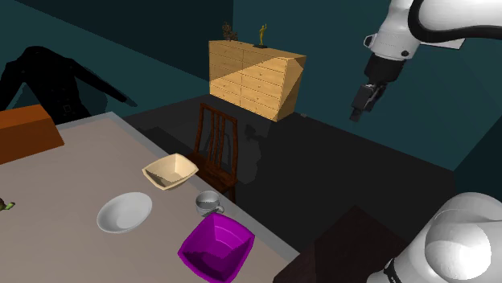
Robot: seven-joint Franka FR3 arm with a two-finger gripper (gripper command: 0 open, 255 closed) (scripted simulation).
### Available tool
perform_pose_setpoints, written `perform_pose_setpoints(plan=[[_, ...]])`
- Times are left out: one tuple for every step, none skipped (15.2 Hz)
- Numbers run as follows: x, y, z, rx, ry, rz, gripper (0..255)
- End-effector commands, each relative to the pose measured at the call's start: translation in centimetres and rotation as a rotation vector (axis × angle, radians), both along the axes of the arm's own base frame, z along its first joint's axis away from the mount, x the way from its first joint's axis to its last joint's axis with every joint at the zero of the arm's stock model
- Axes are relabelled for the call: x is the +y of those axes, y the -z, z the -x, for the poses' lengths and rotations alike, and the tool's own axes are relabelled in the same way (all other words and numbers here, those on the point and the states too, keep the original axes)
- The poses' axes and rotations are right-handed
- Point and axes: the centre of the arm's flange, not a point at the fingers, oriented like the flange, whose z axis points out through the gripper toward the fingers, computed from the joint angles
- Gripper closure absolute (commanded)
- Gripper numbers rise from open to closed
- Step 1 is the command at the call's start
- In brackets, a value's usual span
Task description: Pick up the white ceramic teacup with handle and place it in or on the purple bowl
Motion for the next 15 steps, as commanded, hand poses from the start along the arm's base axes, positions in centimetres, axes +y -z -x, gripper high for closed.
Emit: perform_pose_setpoints(plan=[[0.0,0.0,0.0,0.0,0.0,0.0,0],[0.5,1.0,-0.7,0.001,0.002,-0.003,0],[1.0,2.0,-1.5,0.003,0.005,-0.005,0],[1.4,2.9,-2.2,0.004,0.007,-0.008,0],[1.9,3.9,-2.9,0.006,0.009,-0.011,0],[2.4,4.9,-3.7,0.007,0.012,-0.013,0],[2.9,5.9,-4.4,0.008,0.014,-0.016,0],[3.4,6.9,-5.1,0.01,0.016,-0.019,0],[3.8,7.9,-5.9,0.011,0.019,-0.021,0],[4.3,8.8,-6.6,0.013,0.021,-0.024,0],[4.8,9.8,-7.3,0.014,0.024,-0.026,0],[5.3,10.8,-8.0,0.016,0.026,-0.029,0],[5.8,11.8,-8.8,0.017,0.028,-0.032,0],[6.3,12.8,-9.5,0.018,0.031,-0.034,0],[6.8,13.7,-10.2,0.02,0.033,-0.037,0]])
